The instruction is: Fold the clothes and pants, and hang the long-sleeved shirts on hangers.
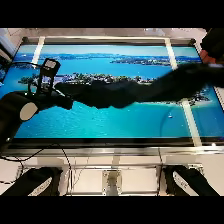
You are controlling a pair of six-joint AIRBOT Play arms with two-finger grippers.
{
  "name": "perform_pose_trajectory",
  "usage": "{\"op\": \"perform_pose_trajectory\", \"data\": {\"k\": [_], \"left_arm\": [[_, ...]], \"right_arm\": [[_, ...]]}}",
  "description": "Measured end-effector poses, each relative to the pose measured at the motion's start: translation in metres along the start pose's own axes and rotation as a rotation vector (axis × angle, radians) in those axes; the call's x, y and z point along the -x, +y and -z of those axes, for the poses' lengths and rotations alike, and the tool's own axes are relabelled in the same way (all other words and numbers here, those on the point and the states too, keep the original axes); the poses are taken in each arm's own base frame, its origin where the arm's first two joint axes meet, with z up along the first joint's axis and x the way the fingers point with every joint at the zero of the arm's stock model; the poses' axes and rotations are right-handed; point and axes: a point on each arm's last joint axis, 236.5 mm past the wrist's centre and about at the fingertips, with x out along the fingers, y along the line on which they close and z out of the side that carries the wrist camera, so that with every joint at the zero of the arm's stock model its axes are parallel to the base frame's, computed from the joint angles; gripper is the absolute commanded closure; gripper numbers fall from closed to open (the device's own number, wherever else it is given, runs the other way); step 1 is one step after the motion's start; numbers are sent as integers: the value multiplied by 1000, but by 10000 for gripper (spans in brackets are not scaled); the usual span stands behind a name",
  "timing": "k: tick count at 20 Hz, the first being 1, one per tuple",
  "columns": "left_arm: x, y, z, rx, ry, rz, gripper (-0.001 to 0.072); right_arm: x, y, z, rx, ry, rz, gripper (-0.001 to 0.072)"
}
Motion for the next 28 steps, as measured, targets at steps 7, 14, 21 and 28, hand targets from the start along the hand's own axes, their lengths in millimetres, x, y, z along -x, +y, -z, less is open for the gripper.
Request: {"op": "perform_pose_trajectory", "data": {"k": [7, 14, 21, 28], "left_arm": [[-17, -43, 25, -175, 117, 186, 127], [-101, -92, 30, -168, 209, 367, 128], [-167, -130, -33, -87, 122, 531, 139], [-230, -97, -72, 76, 58, 475, 139]], "right_arm": [[59, 6, 100, -91, 218, 49, 686], [42, 11, 183, -193, 439, 67, 685], [28, 14, 221, -234, 562, 70, 685], [26, 15, 226, -254, 578, 74, 685]]}}
